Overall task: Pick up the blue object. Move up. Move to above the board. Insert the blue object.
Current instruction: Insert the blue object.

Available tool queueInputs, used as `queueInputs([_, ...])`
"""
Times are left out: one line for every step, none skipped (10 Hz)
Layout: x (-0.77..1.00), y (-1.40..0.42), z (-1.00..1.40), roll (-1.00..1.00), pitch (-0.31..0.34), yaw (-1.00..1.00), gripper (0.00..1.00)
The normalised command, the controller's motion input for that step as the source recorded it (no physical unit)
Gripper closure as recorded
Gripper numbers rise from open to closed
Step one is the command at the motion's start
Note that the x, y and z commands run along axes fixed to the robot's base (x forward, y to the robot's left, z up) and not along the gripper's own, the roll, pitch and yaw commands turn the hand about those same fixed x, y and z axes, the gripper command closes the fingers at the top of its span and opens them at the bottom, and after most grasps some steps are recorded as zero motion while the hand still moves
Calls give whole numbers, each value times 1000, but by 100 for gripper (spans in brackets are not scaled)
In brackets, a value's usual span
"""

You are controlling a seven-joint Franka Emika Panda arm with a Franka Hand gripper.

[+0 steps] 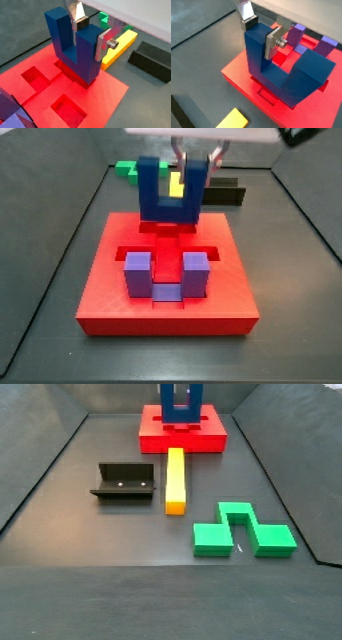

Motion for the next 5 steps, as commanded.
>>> queueInputs([-3,-149,-323,64,-31,0,100])
queueInputs([0,-149,-294,79,-20,6,100])
queueInputs([0,-83,-283,69,-9,14,100])
queueInputs([0,0,-254,57,-6,17,100])
queueInputs([0,0,-280,53,-6,0,100])
